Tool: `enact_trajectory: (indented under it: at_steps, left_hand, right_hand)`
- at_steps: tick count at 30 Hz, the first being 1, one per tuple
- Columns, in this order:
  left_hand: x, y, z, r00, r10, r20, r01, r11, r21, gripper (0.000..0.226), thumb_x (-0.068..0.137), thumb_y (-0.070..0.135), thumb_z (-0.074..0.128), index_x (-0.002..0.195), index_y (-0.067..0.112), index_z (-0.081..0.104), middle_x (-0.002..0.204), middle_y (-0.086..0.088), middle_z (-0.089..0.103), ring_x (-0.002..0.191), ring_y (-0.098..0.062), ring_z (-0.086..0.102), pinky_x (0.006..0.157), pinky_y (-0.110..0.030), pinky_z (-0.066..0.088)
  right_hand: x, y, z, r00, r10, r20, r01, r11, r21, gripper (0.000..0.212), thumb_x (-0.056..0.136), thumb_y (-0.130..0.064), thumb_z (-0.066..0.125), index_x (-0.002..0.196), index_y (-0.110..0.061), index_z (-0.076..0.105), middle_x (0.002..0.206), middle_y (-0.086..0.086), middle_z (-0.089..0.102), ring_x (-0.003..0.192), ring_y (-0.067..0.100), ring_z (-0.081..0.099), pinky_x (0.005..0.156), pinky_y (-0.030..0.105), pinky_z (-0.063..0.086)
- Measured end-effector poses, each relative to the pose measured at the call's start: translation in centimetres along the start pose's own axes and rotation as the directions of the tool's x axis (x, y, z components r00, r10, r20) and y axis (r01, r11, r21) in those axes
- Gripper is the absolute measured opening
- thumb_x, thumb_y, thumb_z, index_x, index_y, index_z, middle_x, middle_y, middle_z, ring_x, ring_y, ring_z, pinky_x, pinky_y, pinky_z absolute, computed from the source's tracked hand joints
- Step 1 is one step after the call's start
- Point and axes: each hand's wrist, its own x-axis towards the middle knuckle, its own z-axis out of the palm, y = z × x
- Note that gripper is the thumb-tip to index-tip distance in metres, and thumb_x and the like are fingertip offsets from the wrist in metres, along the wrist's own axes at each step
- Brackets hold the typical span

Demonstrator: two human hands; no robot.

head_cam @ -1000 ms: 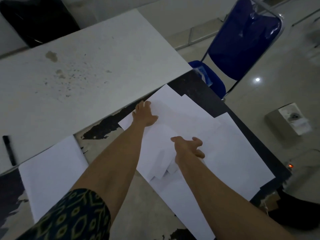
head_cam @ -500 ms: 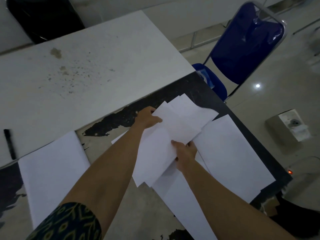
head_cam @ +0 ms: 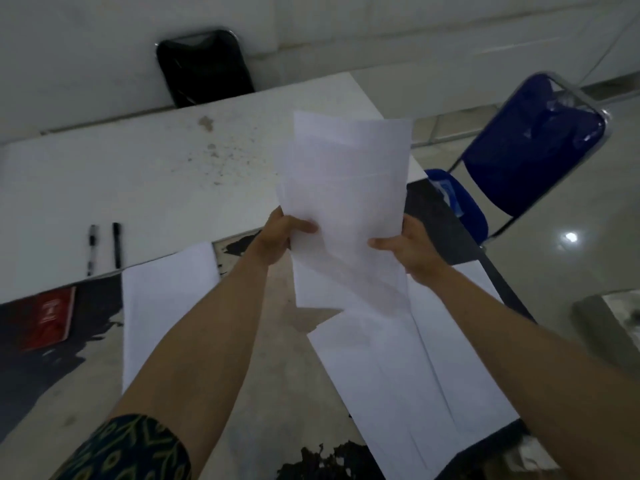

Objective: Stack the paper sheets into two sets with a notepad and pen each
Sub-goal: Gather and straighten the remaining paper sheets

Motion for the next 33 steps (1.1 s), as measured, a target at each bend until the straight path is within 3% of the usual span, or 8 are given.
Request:
enact_trajectory:
  at_steps: [5,7,10,17,21,26,30,33]
  left_hand:
    - [-3.3,2.8,-0.2,0.947,0.238,-0.215,-0.236,0.971,0.037,0.037,0.076,0.0,0.074,0.113,-0.003,0.067,0.113,-0.013,0.07,0.097,-0.025,0.07,0.086,-0.045,0.058]
    - [-4.1,3.3,0.1,0.912,0.305,-0.275,-0.297,0.952,0.071,0.036,0.074,0.006,0.07,0.108,-0.001,0.068,0.106,-0.009,0.071,0.092,-0.017,0.071,0.081,-0.035,0.059]
    - [-4.8,2.7,0.2,0.879,0.352,-0.321,-0.335,0.936,0.109,0.029,0.074,0.008,0.065,0.103,0.005,0.069,0.103,-0.009,0.072,0.097,-0.028,0.069,0.084,-0.045,0.059]
    - [-4.6,-0.4,1.3,0.834,0.374,-0.407,-0.35,0.927,0.135,0.043,0.064,0.009,0.069,0.107,0.013,0.064,0.107,-0.012,0.069,0.101,-0.03,0.065,0.083,-0.045,0.058]
    - [-3.4,-2.3,1.4,0.808,0.395,-0.438,-0.383,0.916,0.119,0.045,0.063,0.005,0.07,0.106,0.018,0.062,0.102,-0.001,0.067,0.093,-0.015,0.065,0.075,-0.029,0.059]
    - [-1.1,-4.2,2.0,0.817,0.335,-0.47,-0.307,0.942,0.138,0.047,0.064,0.013,0.069,0.11,0.009,0.065,0.108,-0.008,0.068,0.098,-0.022,0.064,0.085,-0.044,0.057]
    - [-0.6,-2.3,2.1,0.809,0.329,-0.488,-0.268,0.944,0.191,0.044,0.072,0.017,0.065,0.115,0.007,0.063,0.107,-0.007,0.068,0.097,-0.024,0.065,0.081,-0.04,0.056]
    - [-1.5,-0.8,0.1,0.793,0.365,-0.488,-0.254,0.926,0.28,0.042,0.079,0.015,0.069,0.12,0.011,0.059,0.113,-0.005,0.066,0.1,-0.024,0.065,0.082,-0.043,0.058]
  right_hand:
    - [1.1,-3.5,0.6,0.997,-0.069,0.034,0.071,0.996,-0.063,0.036,0.072,0.015,0.073,0.102,-0.005,0.069,0.114,0.017,0.07,0.108,0.039,0.065,0.094,0.054,0.055]
    - [1.4,-4.1,1.2,0.995,-0.099,0.034,0.1,0.994,-0.054,0.037,0.071,0.012,0.073,0.096,-0.014,0.067,0.106,0.011,0.069,0.102,0.033,0.066,0.089,0.047,0.057]
    - [1.7,-3.9,1.9,0.992,-0.122,0.024,0.123,0.992,-0.029,0.044,0.075,0.015,0.07,0.094,-0.022,0.06,0.101,0.0,0.065,0.095,0.018,0.063,0.081,0.034,0.055]
    - [3.0,-0.5,1.6,0.995,-0.087,-0.042,0.085,0.995,-0.045,0.044,0.071,0.011,0.079,0.095,-0.022,0.063,0.103,0.007,0.066,0.097,0.022,0.063,0.086,0.046,0.056]
    - [3.4,0.8,1.4,0.992,-0.091,-0.084,0.088,0.995,-0.042,0.047,0.074,0.008,0.079,0.098,-0.027,0.059,0.108,0.004,0.063,0.096,0.014,0.06,0.077,0.029,0.052]
    - [4.6,2.4,2.2,0.994,-0.048,-0.103,0.047,0.999,-0.006,0.044,0.074,0.018,0.072,0.089,-0.022,0.063,0.092,-0.002,0.064,0.082,0.007,0.06,0.067,0.024,0.05]
    - [6.2,1.8,3.5,0.995,-0.067,-0.068,0.065,0.997,-0.041,0.032,0.071,0.021,0.067,0.077,-0.01,0.065,0.08,0.002,0.065,0.068,0.009,0.062,0.069,0.031,0.054]
    - [7.2,0.6,4.1,0.996,-0.086,-0.023,0.084,0.994,-0.068,0.025,0.069,0.018,0.07,0.084,-0.002,0.068,0.083,0.006,0.068,0.074,0.015,0.066,0.071,0.033,0.058]
